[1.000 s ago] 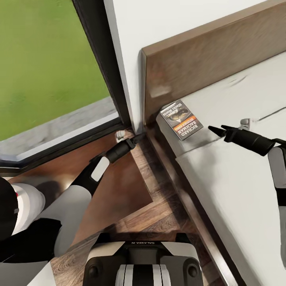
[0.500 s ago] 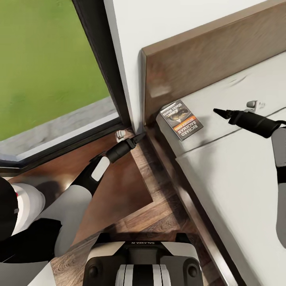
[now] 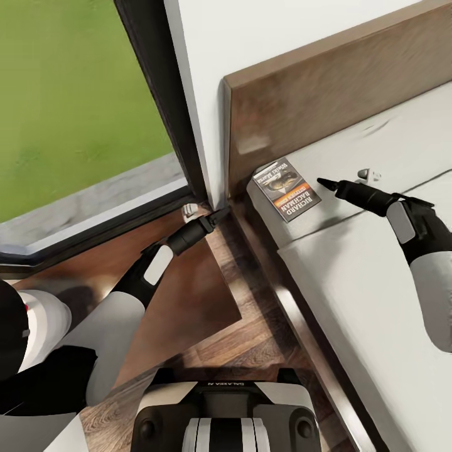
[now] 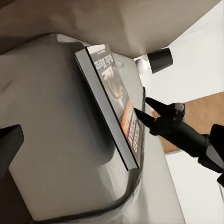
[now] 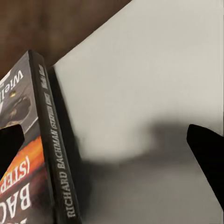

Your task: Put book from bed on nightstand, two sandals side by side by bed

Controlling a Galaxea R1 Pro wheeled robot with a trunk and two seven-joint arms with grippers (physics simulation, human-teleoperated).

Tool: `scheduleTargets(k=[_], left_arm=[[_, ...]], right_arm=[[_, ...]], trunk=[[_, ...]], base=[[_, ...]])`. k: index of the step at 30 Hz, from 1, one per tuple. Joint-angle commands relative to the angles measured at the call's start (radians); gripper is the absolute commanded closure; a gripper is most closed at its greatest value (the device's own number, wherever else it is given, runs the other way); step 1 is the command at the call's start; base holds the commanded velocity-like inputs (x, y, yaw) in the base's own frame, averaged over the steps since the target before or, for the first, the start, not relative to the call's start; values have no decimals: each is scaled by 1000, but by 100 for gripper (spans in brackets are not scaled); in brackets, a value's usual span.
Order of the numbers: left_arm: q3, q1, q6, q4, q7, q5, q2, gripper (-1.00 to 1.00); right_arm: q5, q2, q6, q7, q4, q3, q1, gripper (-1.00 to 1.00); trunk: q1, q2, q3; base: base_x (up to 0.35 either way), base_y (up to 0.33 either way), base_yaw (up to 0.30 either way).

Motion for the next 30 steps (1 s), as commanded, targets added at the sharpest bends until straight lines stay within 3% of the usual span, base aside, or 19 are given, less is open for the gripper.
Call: scheduleTargets(k=[1,7,30], left_arm=[[-2,-1,10,-2,-1,10,0,-100],[-3,-1,10,-14,-1,10,0,-100],[-4,-1,10,-14,-3,12,0,-100]], right_arm=[[6,25,-8,1,56,6,-13,-100],[11,47,-22,1,71,7,-19,-100],[9,56,-22,3,65,13,-19,-100]], trunk=[[0,0,0],[0,0,0],[0,0,0]], base=[[0,0,0],[0,0,0],[0,0,0]])
